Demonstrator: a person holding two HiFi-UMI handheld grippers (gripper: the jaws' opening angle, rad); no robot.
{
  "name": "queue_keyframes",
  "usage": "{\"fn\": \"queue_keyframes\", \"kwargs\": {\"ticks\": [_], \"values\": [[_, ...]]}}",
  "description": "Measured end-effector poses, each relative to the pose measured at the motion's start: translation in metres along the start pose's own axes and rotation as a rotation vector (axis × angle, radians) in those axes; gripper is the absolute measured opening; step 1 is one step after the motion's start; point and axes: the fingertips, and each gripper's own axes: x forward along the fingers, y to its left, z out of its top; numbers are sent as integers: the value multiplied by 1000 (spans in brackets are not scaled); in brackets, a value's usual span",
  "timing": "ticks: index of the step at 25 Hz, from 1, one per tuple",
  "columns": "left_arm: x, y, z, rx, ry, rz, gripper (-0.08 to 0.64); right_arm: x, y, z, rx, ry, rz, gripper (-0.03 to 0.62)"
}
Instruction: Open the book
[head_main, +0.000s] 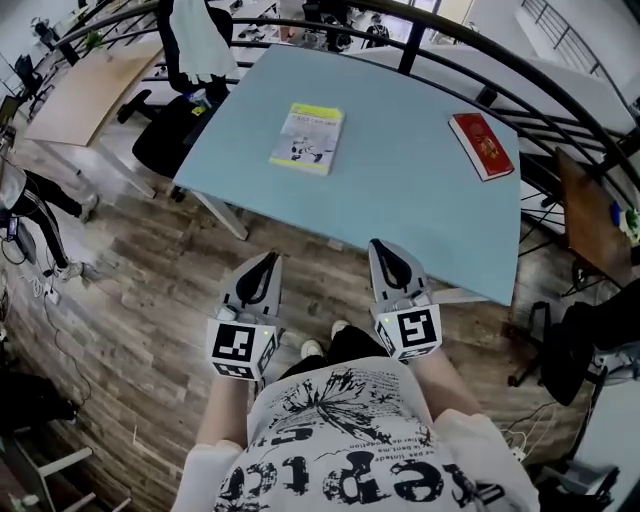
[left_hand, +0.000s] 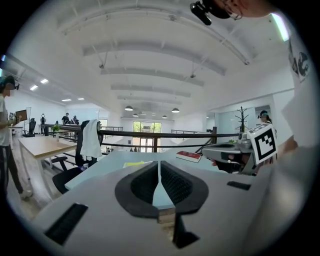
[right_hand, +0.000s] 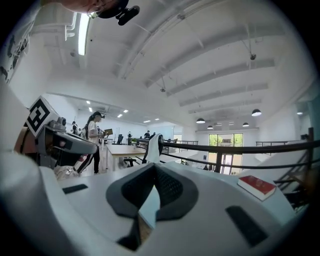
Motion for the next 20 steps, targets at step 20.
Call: {"fn": "queue_keyframes", "kwargs": {"ticks": [20], "values": [[244,96,27,138,64,-76,31,219,-121,-12,-4,-2,-13,11]]}}
